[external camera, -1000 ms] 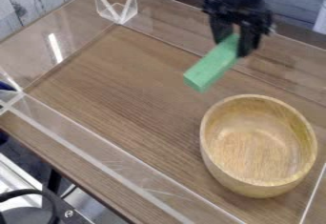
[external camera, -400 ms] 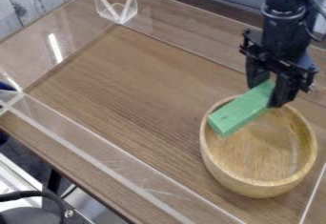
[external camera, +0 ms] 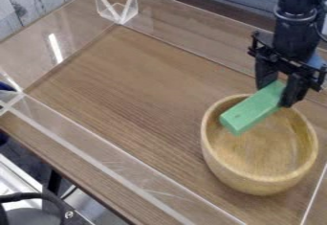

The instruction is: Put the green block in the brown bowl

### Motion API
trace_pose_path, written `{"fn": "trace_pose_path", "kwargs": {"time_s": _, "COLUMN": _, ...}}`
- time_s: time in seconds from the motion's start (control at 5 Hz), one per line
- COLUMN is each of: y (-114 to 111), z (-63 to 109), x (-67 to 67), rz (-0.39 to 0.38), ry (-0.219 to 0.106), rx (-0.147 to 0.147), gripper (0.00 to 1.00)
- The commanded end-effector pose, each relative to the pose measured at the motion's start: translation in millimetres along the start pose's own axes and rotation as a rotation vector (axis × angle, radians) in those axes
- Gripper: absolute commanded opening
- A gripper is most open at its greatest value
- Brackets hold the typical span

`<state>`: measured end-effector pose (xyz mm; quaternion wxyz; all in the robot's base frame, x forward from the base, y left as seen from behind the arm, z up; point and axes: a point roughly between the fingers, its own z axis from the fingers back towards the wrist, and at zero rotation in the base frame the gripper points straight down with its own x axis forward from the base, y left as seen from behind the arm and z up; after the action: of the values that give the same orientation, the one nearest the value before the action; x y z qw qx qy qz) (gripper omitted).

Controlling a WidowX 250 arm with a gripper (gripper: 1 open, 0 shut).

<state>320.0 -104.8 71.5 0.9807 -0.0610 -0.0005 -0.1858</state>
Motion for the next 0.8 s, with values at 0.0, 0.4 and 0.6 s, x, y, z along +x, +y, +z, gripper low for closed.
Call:
{"fn": "trace_pose_path", "kwargs": {"time_s": 0.0, "y": -12.4, "z": 13.2, "x": 7.2, "rz": -0.015, "ry": -0.021, "rx": 0.025, "gripper": 0.00}}
{"fn": "trace_pose_path", "kwargs": {"time_s": 0.4, "y": -31.5, "z": -0.5, "x": -6.0, "rz": -0.021, "ry": -0.011, "rx": 0.033, "gripper": 0.00}}
{"fn": "trace_pose_path", "kwargs": {"time_s": 0.6, "y": -40.2, "z": -24.1, "x": -22.4, "rz": -0.014, "ry": -0.023, "rx": 0.023, "gripper": 0.00}}
